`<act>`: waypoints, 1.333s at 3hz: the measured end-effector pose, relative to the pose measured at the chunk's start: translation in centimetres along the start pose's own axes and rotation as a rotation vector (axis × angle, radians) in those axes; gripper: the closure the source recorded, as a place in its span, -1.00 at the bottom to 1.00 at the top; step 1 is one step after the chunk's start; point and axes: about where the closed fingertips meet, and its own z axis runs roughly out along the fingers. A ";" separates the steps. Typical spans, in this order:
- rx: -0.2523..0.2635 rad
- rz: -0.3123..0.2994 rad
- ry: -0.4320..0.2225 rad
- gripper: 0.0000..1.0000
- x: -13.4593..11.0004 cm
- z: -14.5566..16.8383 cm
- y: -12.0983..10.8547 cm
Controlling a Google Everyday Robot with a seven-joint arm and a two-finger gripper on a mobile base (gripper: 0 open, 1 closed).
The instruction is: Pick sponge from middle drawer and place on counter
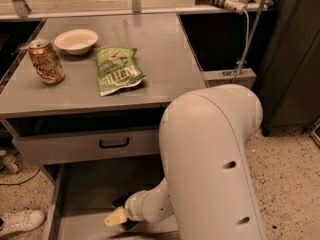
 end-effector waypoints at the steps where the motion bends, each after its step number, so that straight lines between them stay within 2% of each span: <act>1: 0.027 0.067 0.032 -1.00 3.9 1.7 -0.6; 2: 0.028 0.072 0.035 -1.00 4.2 1.9 -0.6; 3: 0.028 0.071 0.035 -0.62 4.2 1.9 -0.6; 4: 0.028 0.071 0.035 -0.16 4.2 1.9 -0.6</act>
Offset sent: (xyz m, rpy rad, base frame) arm -0.0342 -0.0182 -0.0623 -0.0338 0.0916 -0.0923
